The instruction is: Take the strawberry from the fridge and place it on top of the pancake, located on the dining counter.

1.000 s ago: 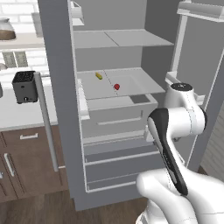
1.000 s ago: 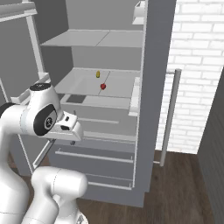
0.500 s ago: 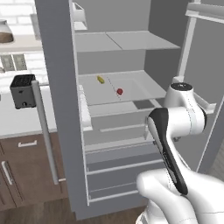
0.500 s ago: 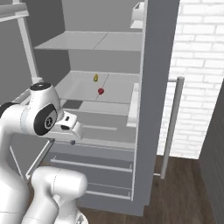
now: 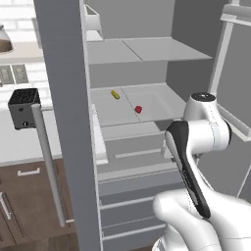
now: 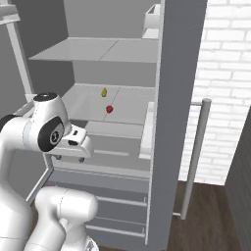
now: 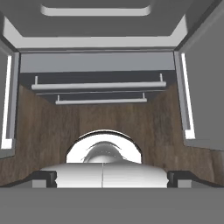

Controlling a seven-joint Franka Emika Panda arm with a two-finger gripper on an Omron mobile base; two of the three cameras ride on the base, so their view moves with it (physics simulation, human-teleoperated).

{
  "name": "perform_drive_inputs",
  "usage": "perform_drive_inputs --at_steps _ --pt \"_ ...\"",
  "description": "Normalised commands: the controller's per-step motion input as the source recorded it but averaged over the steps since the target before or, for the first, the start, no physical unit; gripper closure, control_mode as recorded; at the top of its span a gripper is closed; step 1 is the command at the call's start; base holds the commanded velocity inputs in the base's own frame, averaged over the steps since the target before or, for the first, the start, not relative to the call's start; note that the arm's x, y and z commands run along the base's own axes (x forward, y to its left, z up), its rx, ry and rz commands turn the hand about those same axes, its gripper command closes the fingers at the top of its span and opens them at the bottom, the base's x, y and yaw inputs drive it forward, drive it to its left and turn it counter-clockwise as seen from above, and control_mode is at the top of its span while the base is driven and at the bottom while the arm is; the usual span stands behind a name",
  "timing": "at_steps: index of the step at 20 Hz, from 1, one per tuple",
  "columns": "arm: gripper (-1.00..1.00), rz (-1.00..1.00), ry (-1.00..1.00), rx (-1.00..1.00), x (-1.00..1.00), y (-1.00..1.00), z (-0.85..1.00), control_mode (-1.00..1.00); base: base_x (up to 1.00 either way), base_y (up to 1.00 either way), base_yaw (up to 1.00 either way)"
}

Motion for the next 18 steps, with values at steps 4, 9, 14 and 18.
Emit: perform_drive_inputs --at_steps 4,9,14,18 --pt "-1.00 0.00 0.00 0.00 0.00 0.00 0.00 1.00 0.46 0.00 0.00" --pt "-1.00 0.00 0.00 0.00 0.00 0.00 0.00 1.00 0.45 0.00 0.00" --pt "-1.00 0.00 0.00 0.00 0.00 0.00 0.00 1.00 0.42 0.00 0.00" --pt "-1.00 0.00 0.00 0.00 0.00 0.00 0.00 1.00 0.38 0.00 0.00"
